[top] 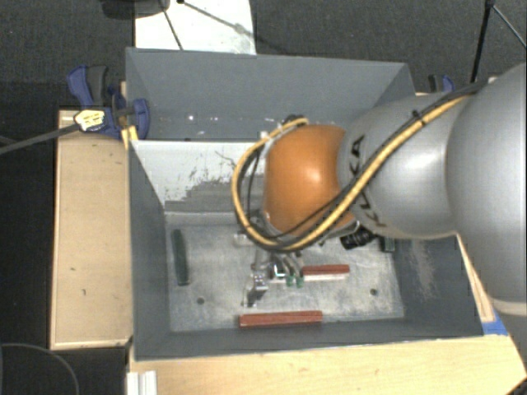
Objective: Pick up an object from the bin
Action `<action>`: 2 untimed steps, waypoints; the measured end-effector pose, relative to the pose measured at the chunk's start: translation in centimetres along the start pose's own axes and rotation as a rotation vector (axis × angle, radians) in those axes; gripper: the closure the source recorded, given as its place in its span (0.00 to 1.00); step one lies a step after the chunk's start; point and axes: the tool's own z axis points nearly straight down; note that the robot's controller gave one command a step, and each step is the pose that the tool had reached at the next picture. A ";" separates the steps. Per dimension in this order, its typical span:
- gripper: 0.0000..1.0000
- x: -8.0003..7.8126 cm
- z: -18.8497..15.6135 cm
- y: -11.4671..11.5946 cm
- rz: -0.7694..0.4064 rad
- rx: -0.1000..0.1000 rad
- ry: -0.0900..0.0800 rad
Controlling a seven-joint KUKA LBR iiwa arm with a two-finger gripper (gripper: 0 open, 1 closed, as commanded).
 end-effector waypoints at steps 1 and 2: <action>0.00 -0.2 -0.4 -0.1 0.005 -0.002 -0.008; 0.00 1.1 1.6 -1.5 -0.155 -0.002 -0.012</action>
Offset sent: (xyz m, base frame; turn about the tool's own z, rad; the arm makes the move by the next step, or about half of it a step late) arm -0.0253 -0.0334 -0.0391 -0.3004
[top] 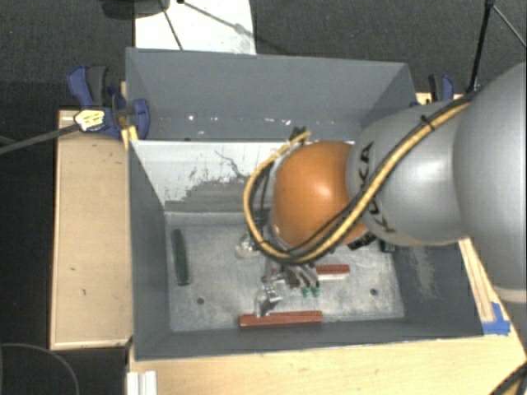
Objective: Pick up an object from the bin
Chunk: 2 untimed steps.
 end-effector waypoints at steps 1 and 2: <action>0.00 1.4 3.4 -2.7 -0.223 0.001 0.004; 0.00 1.7 4.1 -3.6 -0.226 0.001 0.000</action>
Offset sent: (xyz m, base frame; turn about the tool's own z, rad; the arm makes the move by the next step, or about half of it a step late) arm -0.0170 -0.0273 -0.0352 -0.2462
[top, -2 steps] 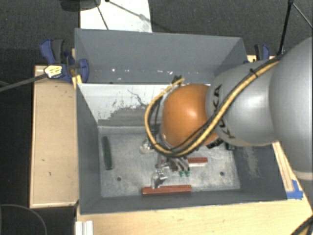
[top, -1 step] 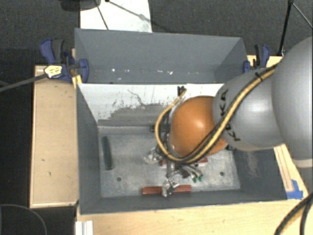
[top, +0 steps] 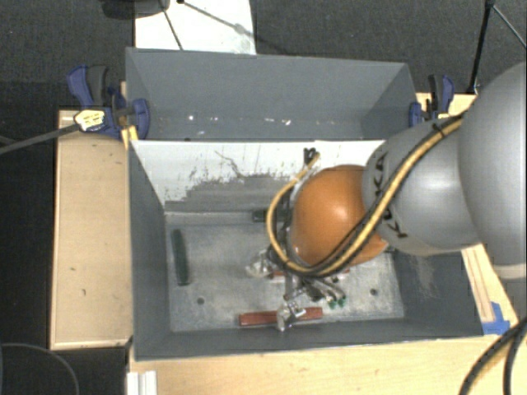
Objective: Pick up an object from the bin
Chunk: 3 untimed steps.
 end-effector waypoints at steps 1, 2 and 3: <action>1.00 0.3 0.8 0.2 0.007 0.000 -0.002; 1.00 0.3 0.8 0.2 0.008 0.000 -0.002; 1.00 -0.7 -19.7 0.9 -0.024 -0.001 0.005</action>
Offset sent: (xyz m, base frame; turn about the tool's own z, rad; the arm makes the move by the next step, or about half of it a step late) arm 0.0000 0.0000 0.0000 0.0000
